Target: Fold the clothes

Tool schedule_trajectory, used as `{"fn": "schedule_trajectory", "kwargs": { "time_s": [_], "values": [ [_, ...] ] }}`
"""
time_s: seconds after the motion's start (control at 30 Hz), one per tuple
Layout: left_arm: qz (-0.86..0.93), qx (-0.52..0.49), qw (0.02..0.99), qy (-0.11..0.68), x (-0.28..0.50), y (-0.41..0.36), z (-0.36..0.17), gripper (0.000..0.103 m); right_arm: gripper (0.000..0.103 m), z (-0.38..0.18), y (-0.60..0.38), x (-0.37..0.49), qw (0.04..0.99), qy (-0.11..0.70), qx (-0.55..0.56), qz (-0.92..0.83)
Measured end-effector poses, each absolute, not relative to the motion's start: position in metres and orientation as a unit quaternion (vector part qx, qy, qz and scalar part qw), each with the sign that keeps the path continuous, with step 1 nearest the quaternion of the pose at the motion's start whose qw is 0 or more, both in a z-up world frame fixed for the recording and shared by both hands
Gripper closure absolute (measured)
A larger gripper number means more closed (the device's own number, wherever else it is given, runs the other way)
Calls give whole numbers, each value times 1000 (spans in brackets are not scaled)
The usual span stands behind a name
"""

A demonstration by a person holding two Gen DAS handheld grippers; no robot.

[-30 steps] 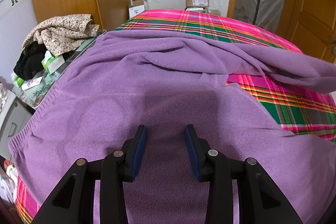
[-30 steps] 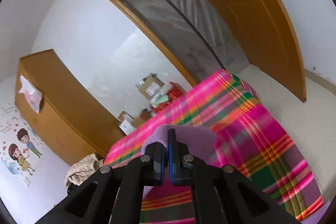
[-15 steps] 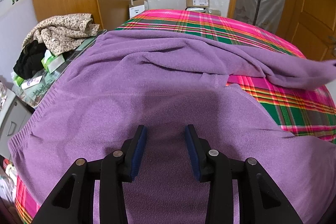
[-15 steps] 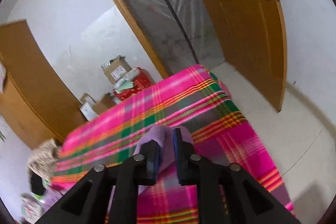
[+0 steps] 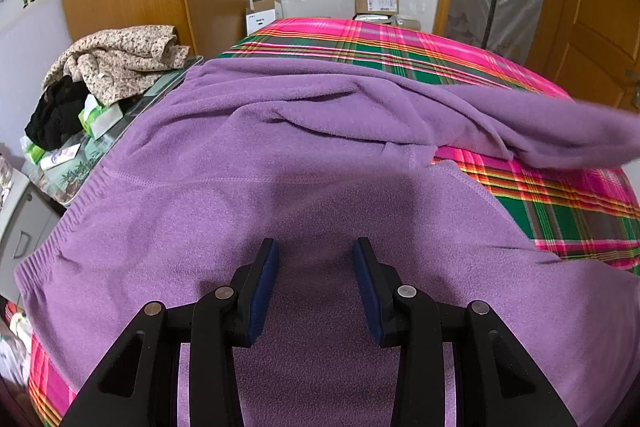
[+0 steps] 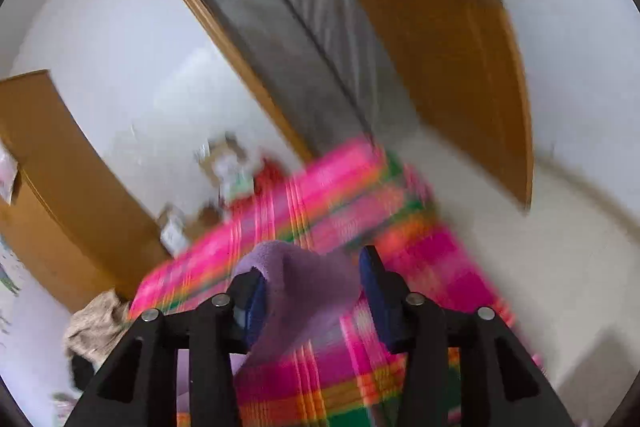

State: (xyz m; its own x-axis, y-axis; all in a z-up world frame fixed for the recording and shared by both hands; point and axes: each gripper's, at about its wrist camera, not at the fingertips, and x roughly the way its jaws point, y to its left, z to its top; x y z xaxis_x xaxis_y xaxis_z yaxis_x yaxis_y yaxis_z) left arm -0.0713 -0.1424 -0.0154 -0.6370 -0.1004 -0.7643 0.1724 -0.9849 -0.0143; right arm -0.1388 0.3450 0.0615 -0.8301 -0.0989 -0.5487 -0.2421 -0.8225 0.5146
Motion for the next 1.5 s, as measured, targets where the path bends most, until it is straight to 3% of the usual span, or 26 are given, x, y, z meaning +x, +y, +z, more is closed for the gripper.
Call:
{"fn": "schedule_trajectory", "kwargs": {
  "time_s": [0.23, 0.43, 0.5, 0.67, 0.73, 0.8, 1.13, 1.3, 1.4, 1.5],
  "values": [
    [-904, 419, 76, 43, -71, -141, -15, 63, 58, 27, 350, -151, 51, 258, -400, 878],
    [-904, 419, 76, 44, -71, -141, -15, 63, 58, 31, 361, -124, 80, 244, -363, 896],
    [-904, 419, 75, 44, -71, -141, -15, 63, 57, 25, 374, -119, 72, 303, -355, 882],
    [-904, 419, 75, 45, -71, -142, -15, 63, 55, -23, 409, -100, 4, 542, -324, 776],
    [-904, 419, 75, 45, -71, -142, -15, 63, 55, -40, 414, -97, 4, 591, -341, 731],
    [-904, 419, 75, 45, -71, -142, -15, 63, 55, -38, 415, -94, 10, 581, -345, 737],
    [-904, 419, 75, 45, -71, -142, -15, 63, 55, 13, 398, -87, 12, 377, -401, 835],
    [-904, 419, 75, 44, -71, -143, -15, 63, 56, 29, 352, -87, -4, 138, -459, 878],
    [-904, 419, 75, 44, -71, -143, -15, 63, 55, 36, 306, -73, 21, -47, -426, 903],
    [-904, 420, 75, 43, -72, -143, -15, 63, 56, 35, 263, -69, 5, -169, -391, 904]
  ]
}}
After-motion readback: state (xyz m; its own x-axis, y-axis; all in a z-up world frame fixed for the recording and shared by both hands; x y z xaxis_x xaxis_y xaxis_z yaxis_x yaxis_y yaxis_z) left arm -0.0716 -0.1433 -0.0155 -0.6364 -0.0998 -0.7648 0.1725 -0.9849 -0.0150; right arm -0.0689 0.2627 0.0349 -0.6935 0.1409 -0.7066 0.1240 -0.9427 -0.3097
